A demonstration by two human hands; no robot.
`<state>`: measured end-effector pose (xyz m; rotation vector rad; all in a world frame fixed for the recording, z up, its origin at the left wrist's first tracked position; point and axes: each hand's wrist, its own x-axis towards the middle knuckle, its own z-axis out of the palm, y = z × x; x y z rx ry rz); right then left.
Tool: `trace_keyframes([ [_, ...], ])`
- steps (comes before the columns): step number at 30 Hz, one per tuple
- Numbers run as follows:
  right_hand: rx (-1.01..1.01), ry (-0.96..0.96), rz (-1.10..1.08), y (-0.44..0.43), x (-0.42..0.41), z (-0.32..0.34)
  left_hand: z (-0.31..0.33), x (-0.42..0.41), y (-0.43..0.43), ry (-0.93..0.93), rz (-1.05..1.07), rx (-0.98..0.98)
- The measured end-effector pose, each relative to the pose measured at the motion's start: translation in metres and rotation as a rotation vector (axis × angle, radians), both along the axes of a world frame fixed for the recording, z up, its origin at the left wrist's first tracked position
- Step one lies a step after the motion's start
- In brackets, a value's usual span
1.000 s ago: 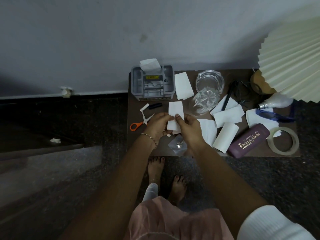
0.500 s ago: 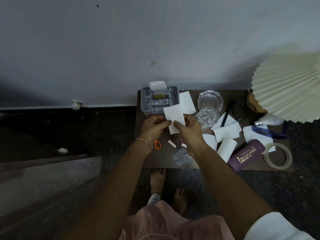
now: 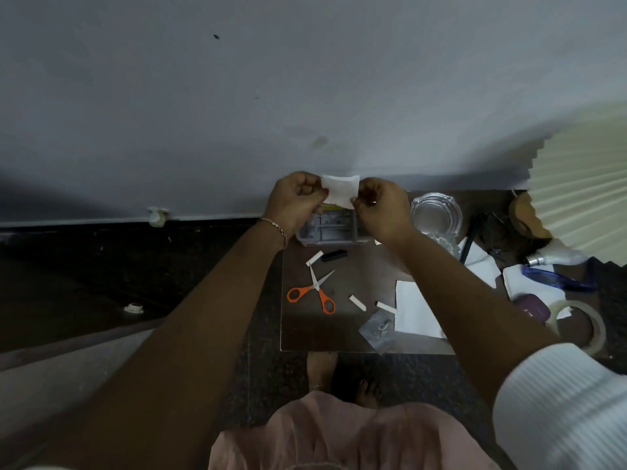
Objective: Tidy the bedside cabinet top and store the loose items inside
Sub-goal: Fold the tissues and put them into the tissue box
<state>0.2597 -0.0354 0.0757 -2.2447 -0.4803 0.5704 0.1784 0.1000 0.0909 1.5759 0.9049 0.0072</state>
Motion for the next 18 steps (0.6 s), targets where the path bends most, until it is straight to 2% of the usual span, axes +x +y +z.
trace_keyframes([
  [5, -0.092, -0.089, 0.044, 0.008, 0.008, -0.011, -0.007, 0.008, 0.009, 0.026, -0.018, -0.009],
  [13, -0.050, -0.186, 0.070, 0.019, 0.009, -0.016, -0.019, 0.007, 0.014, 0.010, 0.034, -0.012],
  [18, -0.148, -0.255, 0.168, 0.021, 0.010, -0.020, -0.026, 0.004, 0.017, 0.009, 0.026, 0.018],
])
